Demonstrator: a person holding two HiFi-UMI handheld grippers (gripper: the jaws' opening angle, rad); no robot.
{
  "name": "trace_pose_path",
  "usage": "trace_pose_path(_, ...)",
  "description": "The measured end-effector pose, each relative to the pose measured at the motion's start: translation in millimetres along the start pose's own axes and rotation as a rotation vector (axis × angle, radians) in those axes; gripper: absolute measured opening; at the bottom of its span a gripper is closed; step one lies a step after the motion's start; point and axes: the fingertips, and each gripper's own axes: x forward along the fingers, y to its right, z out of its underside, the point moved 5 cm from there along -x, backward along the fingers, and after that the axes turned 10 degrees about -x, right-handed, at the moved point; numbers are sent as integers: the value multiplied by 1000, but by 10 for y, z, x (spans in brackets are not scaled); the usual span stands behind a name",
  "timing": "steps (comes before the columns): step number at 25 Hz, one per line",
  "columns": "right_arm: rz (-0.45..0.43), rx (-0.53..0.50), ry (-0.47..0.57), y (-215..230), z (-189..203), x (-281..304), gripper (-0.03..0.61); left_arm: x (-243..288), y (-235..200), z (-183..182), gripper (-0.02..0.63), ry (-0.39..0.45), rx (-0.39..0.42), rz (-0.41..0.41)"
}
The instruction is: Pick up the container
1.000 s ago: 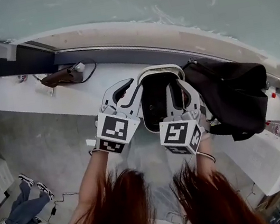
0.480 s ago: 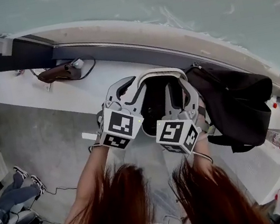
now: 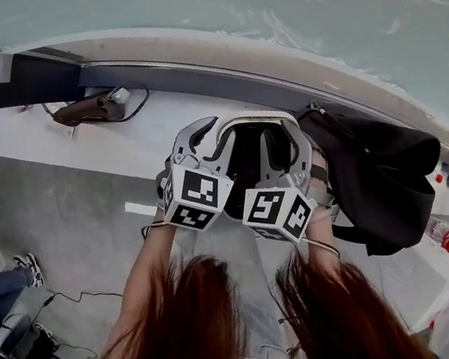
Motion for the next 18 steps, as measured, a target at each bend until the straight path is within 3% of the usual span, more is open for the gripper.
trace_pose_path(7, -24, -75, -16, -43, 43, 106, 156, 135, -15, 83, 120, -23, -6, -23)
trace_pose_path(18, 12, -187, -89, -73, 134, 274, 163, 353, -25, 166, 121, -54, -11, -28)
